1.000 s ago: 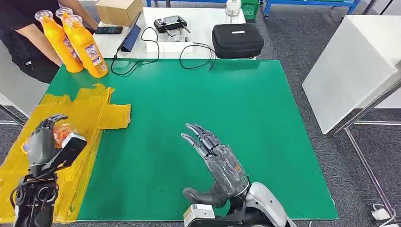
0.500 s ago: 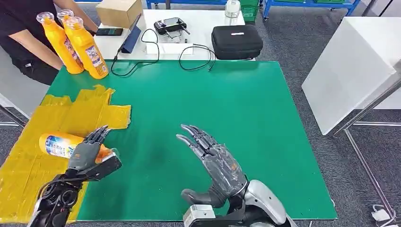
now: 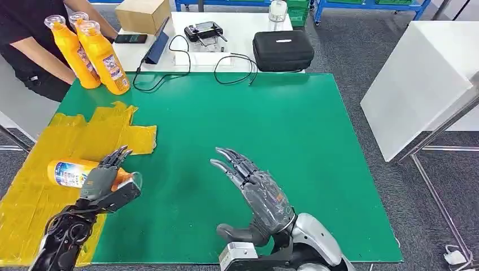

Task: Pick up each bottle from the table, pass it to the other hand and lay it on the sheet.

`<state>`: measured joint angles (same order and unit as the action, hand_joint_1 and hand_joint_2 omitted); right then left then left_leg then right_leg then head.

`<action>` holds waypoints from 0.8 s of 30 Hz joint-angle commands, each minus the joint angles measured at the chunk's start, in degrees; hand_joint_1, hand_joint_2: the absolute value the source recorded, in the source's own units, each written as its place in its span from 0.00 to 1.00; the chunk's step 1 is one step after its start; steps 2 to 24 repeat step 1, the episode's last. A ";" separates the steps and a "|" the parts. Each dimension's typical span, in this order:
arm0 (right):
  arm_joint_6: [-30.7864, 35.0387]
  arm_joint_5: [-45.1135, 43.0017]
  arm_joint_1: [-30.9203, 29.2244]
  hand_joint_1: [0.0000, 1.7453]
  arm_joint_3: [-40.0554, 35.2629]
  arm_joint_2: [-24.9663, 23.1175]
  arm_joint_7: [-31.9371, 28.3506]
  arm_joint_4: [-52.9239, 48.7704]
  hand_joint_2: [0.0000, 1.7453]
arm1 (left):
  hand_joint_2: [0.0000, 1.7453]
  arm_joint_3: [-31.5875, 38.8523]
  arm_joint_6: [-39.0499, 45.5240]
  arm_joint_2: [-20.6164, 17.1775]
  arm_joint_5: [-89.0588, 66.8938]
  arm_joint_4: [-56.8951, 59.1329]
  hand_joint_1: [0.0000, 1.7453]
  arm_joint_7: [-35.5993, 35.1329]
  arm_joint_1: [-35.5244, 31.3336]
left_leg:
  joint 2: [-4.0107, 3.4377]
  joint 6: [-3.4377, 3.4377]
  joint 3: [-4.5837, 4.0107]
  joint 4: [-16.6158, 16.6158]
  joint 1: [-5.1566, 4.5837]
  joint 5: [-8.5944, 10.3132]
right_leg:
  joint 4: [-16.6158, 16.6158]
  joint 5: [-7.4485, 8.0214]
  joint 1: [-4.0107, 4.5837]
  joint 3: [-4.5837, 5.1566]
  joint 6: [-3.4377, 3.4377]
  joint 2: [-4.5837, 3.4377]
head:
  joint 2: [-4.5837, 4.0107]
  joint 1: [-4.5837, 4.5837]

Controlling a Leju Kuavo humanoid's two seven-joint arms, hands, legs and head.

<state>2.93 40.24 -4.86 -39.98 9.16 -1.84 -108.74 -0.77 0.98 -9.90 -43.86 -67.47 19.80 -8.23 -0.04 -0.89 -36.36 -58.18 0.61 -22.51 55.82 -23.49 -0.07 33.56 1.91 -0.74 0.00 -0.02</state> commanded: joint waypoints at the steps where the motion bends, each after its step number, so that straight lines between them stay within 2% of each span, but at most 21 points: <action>1: 0.16 -0.18 -1.00 0.00 0.11 0.54 -0.15 3.21 0.00 | 0.00 2.65 -2.20 2.12 3.64 -1.06 0.00 0.71 3.00 | -0.15 0.00 0.23 0.11 -0.05 -0.08 | -0.09 -0.03 -0.05 -0.16 0.00 -0.10 | 0.00 0.00; 24: 0.16 -0.18 -1.00 0.00 0.11 0.54 -0.15 3.21 0.00 | 0.00 2.65 -2.20 2.12 3.64 -1.06 0.00 0.71 3.00 | -0.15 0.00 0.23 0.11 -0.05 -0.08 | -0.09 -0.03 -0.05 -0.16 0.00 -0.10 | 0.00 0.00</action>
